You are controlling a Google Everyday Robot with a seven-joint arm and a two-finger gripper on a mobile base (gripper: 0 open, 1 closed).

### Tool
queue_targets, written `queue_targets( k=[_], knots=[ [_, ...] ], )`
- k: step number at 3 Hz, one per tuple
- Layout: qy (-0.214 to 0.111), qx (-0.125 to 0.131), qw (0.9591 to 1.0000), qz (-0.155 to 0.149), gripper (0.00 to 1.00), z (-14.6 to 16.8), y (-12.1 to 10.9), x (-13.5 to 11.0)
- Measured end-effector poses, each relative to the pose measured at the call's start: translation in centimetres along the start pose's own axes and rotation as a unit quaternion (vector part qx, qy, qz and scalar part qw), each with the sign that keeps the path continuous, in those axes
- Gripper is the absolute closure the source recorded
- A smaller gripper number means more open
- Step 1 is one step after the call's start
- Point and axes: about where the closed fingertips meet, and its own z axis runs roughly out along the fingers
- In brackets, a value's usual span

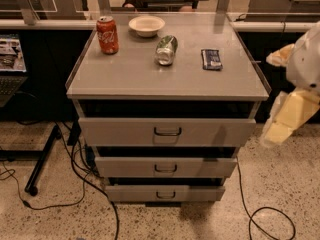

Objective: Open bottom drawer

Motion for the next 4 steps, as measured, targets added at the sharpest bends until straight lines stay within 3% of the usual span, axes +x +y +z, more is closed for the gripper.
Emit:
queue_targets(
  k=[1, 2, 3, 4],
  knots=[
    [-0.069, -0.011, 0.9956, 0.062, 0.00, 3.8, 3.5, 0.4],
    [-0.130, -0.043, 0.9818, 0.131, 0.00, 10.1, 7.5, -0.2],
    [-0.154, -0.084, 0.9675, 0.182, 0.00, 18.6, 10.7, -0.7],
    [-0.170, -0.087, 0.9567, 0.220, 0.00, 25.5, 9.9, -1.6]
  ],
)
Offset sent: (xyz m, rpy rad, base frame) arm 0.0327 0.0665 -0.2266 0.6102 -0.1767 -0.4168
